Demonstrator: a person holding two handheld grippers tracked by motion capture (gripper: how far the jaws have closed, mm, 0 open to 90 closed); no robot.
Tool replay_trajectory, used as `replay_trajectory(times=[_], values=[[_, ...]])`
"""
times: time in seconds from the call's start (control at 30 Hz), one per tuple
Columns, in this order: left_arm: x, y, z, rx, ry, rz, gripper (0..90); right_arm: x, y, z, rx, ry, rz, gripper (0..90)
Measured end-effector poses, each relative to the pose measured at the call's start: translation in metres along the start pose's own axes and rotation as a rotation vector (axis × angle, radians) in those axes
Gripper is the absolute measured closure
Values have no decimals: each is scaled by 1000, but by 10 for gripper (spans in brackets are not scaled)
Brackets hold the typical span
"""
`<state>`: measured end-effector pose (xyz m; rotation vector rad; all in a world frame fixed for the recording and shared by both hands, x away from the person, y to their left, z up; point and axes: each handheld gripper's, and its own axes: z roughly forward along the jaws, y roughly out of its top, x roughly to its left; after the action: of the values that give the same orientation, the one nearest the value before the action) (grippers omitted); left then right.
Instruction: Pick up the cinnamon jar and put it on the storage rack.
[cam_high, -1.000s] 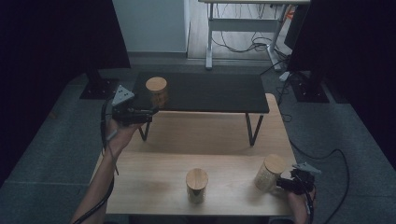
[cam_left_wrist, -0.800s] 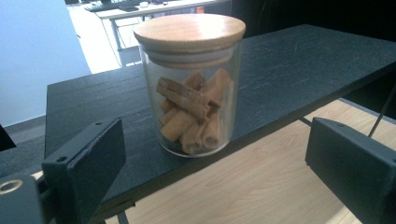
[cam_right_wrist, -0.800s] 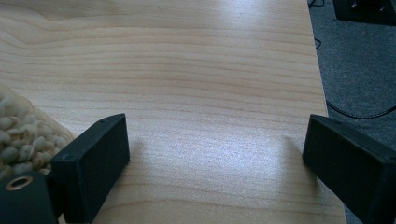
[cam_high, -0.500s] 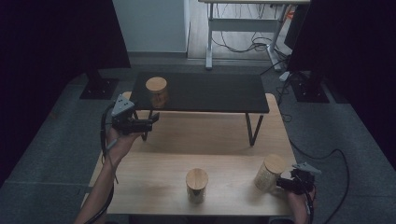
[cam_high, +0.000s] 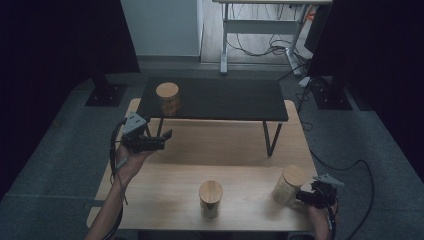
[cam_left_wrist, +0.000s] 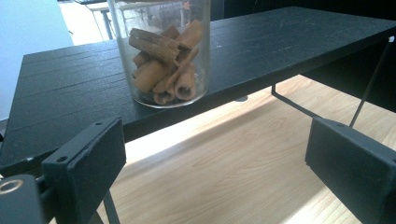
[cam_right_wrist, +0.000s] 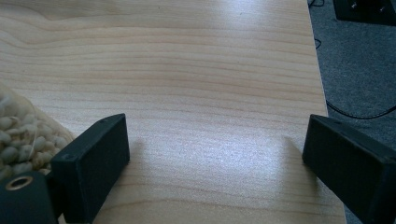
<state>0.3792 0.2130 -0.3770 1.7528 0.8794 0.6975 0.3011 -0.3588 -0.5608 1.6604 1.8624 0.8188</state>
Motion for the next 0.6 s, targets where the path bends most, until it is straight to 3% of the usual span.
replay_trajectory(times=[0.6], values=[[-10,-20,-4,11,-18,-6,51,0,0,0,0,0,0,69]])
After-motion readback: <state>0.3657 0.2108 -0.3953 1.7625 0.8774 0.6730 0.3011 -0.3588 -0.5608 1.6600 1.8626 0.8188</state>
